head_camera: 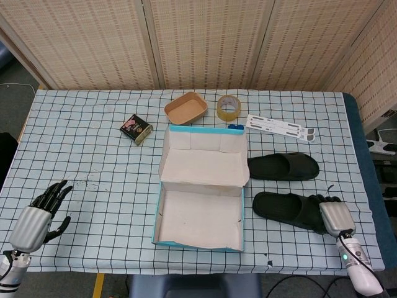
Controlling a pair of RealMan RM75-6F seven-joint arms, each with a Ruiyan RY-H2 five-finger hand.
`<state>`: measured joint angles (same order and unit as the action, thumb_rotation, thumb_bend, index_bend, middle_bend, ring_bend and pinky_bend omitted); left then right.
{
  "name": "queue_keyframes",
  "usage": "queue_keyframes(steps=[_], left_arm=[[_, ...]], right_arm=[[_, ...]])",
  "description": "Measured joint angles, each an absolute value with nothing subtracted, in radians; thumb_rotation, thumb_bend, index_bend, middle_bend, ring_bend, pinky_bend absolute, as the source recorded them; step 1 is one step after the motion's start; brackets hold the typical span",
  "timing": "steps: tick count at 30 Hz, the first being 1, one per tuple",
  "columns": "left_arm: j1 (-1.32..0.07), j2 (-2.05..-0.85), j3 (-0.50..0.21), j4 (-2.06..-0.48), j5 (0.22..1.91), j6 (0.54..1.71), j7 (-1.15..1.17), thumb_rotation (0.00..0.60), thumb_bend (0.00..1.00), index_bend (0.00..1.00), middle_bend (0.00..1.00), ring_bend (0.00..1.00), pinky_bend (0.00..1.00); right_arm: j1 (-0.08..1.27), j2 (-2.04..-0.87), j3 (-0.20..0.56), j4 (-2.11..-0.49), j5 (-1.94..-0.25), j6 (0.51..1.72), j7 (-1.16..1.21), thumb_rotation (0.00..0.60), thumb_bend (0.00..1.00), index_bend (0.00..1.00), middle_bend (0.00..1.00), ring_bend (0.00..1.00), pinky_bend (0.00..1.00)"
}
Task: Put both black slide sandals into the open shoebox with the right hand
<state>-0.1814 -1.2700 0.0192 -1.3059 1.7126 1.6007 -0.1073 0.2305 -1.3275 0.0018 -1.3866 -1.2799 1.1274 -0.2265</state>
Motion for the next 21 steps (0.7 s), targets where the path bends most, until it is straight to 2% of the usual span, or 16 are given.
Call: queue_keyframes(steps=[6, 11, 21], left_arm=[[-0.182, -1.27, 0.019, -1.307, 1.712, 1.599, -0.105, 0.6, 0.4, 0.07, 0.02, 0.08, 0.3], [-0.182, -1.27, 0.019, -1.307, 1.711, 1.598, -0.103, 0.6, 0.4, 0.07, 0.02, 0.08, 0.3], [-0.177, -1.268, 0.016, -1.314, 1.708, 1.607, -0.106, 0.6, 0.4, 0.08, 0.02, 0.08, 0.3]], right_arm=[[0.212, -1.322, 0.007, -1.4, -1.318, 1.188, -0.201, 0.6, 0.09, 0.64, 0.57, 0.44, 0.4], [0.194, -1.31, 0.011, -1.425, -1.347, 1.252, -0.206, 0.6, 0.09, 0.65, 0.58, 0.45, 0.41], [0.108, -1.291, 0.034, -1.522, -1.475, 1.571, -0.289, 0.6, 0.09, 0.66, 0.58, 0.46, 0.41]])
